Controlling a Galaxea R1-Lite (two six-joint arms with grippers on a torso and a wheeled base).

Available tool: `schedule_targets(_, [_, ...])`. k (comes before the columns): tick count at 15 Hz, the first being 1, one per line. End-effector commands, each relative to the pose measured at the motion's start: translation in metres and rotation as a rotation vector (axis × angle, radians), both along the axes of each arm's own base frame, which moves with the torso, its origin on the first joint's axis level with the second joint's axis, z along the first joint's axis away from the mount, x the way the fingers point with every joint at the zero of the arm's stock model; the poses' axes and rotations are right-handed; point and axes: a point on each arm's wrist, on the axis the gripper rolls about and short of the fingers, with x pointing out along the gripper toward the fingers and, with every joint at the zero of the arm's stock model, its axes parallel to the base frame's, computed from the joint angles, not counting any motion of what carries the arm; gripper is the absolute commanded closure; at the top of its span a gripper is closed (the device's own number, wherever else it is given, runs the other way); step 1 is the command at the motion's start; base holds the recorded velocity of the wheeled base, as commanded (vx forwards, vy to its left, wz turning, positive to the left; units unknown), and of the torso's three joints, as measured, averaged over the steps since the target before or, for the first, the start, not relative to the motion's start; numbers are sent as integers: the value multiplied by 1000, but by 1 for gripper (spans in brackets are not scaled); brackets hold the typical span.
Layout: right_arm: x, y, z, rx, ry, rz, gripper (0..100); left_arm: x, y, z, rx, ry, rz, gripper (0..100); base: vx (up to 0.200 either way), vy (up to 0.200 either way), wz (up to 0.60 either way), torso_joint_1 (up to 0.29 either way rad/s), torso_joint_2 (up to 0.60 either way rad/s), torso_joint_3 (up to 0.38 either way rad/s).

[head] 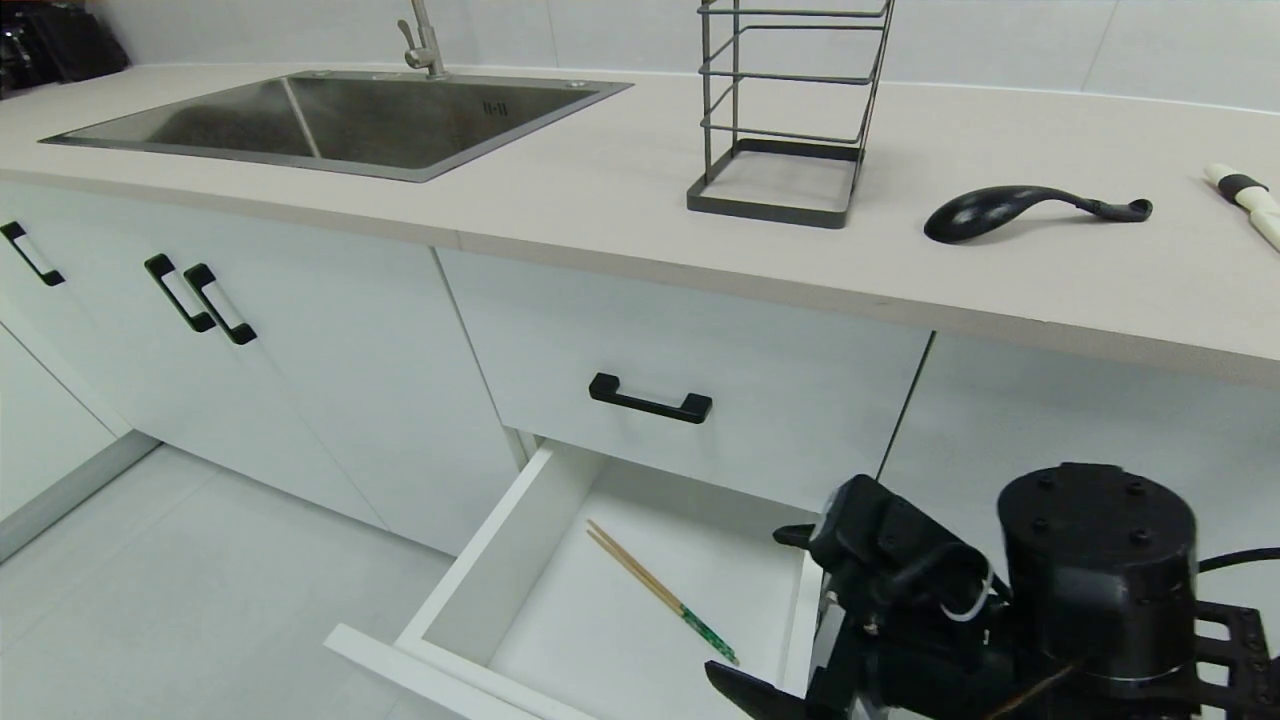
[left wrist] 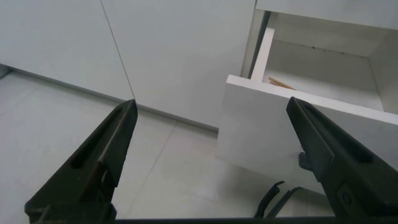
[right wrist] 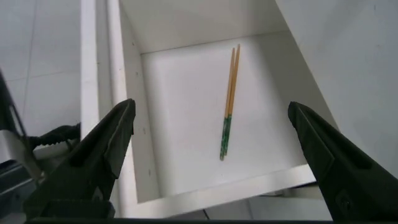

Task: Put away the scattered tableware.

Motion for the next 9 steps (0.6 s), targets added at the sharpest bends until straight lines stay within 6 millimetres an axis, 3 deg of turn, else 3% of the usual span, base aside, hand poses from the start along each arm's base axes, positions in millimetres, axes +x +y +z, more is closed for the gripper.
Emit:
schedule_targets(1, [-8,-19,9,40,-14,16,0,0,0,0,-1,0,1,0,0,0,0,0,0,0])
schedule_targets(7, [-31,-46,-32,-60,132,79,0,0,0,0,1,0,1,0,0,0,0,0,0,0])
schedule_targets(9, [-31,-45,-32,-26,128,76,0,0,0,0,1,0,1,0,0,0,0,0,0,0])
